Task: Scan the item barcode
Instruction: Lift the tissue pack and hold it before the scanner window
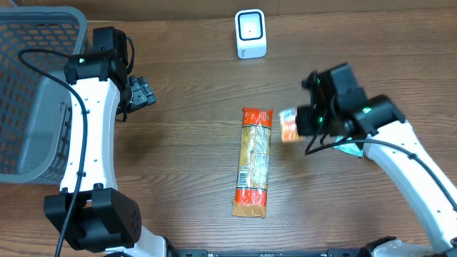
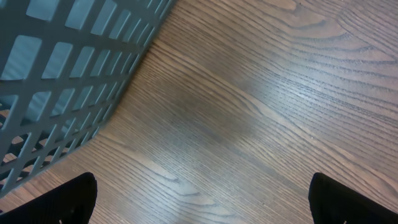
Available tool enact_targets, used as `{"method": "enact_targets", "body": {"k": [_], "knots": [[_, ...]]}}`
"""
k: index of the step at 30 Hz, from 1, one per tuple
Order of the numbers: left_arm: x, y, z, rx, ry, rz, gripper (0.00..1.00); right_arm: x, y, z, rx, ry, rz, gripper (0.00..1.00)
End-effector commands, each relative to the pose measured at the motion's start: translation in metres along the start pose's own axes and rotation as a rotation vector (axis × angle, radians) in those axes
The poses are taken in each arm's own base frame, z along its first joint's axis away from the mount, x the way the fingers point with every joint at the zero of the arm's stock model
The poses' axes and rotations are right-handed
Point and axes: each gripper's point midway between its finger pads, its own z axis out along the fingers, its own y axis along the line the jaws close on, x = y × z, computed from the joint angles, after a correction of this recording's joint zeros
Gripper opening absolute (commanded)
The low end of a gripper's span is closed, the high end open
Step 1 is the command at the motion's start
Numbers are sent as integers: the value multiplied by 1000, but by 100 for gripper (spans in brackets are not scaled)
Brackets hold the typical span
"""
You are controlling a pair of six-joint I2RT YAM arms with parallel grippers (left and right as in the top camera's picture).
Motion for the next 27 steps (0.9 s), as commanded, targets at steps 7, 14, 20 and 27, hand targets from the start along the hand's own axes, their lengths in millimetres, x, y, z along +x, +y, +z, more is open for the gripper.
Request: {"method": "enact_targets", "body": {"k": [7, 14, 20, 27], "knots": [[-4, 0, -4, 6, -13, 16, 100, -103, 22, -53, 84, -52, 0, 3], [-4, 0, -4, 6, -13, 16, 100, -200, 7, -33, 251, -246, -61, 4], [-5, 0, -4, 6, -13, 16, 100, -250, -2, 7, 317, -390, -114, 4], [-5, 0, -4, 6, -13, 16, 100, -298, 8, 47, 465, -567, -268, 4]]}}
